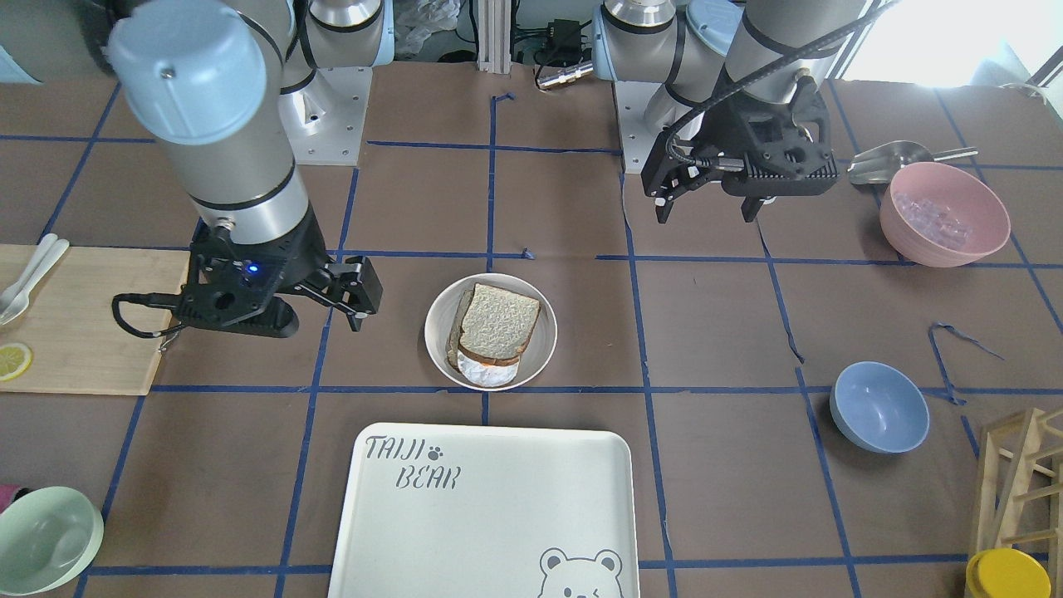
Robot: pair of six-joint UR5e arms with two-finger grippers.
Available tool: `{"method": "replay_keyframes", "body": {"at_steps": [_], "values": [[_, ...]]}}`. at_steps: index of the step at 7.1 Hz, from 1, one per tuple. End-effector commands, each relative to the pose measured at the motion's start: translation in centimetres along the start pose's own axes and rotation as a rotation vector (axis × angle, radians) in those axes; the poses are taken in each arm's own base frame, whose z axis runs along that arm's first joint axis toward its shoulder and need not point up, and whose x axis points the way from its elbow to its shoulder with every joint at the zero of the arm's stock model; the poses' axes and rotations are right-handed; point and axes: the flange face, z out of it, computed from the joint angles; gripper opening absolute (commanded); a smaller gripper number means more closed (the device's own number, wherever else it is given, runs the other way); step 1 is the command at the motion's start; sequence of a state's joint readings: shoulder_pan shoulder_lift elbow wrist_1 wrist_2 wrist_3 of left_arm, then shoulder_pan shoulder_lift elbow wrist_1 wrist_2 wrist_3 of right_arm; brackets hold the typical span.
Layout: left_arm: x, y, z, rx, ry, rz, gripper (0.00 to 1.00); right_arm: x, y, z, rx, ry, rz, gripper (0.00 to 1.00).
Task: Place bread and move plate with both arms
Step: 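Lay the bread on the egg and open the right gripper, then lower the left gripper to the plate rim while the right arm withdraws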
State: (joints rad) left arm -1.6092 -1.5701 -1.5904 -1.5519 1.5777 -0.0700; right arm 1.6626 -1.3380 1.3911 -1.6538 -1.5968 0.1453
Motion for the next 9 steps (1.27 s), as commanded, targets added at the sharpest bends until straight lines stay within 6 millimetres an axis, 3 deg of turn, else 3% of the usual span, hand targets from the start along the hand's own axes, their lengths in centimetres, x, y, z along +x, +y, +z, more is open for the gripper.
{"method": "replay_keyframes", "body": {"at_steps": [1, 2, 4, 6, 9], "values": [[0.9, -0.2, 5.2, -0.084, 0.002, 0.024, 1.0, 6.5, 2.2, -8.3, -0.007, 0.046, -0.17, 1.0], [2.1, 0.0, 8.3, -0.089, 0.001, 0.047, 1.0, 6.5, 4.6, -11.0, 0.026, 0.038, -0.181, 1.0], [4.2, 0.7, 15.7, -0.034, 0.006, 0.084, 1.0, 6.3, 5.0, -9.2, -0.007, 0.029, -0.184, 1.0], [5.3, 1.7, 22.4, -0.005, 0.084, 0.089, 1.0, 5.9, 6.1, -9.0, -0.006, 0.015, -0.158, 1.0], [5.8, 1.7, 27.8, -0.042, 0.121, 0.076, 0.93, 5.1, 5.8, -8.3, 0.036, -0.063, -0.068, 1.0]]}}
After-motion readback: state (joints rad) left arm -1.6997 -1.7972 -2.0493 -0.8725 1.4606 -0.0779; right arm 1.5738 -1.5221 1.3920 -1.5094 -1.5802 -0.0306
